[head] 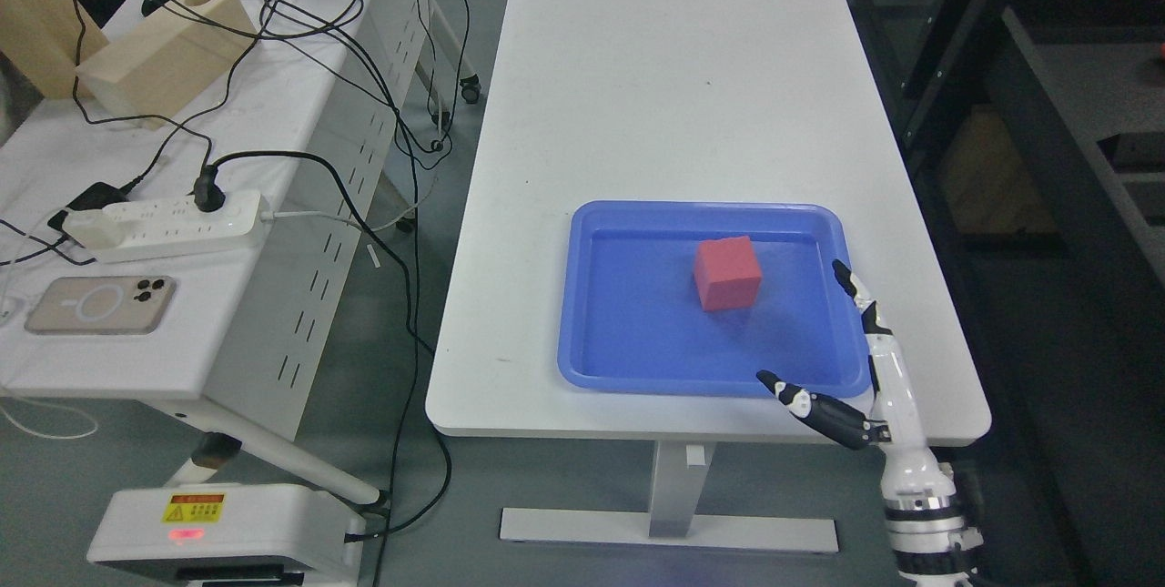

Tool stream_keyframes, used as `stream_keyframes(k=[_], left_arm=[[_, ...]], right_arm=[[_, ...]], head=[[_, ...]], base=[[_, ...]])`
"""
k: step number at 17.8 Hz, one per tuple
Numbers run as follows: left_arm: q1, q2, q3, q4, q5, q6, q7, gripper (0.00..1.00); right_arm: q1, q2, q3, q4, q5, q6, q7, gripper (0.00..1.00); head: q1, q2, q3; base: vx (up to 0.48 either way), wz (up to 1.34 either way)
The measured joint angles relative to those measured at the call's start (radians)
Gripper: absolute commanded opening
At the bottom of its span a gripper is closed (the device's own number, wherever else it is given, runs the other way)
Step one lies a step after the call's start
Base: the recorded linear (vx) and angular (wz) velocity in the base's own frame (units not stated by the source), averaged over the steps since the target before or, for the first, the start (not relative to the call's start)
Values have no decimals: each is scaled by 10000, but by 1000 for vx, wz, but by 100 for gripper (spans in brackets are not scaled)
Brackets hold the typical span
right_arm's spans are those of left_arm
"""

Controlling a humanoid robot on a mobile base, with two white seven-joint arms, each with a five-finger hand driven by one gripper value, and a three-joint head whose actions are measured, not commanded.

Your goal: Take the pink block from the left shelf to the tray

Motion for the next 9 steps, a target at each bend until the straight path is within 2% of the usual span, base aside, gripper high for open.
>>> stream_keyframes(k=[9], left_arm=[[0,0,0,0,0,0,0,100]], right_arm=[[-688,0,-432,44,-2298,2493,2432,99]], head=[[0,0,0]], base=[[-241,25]])
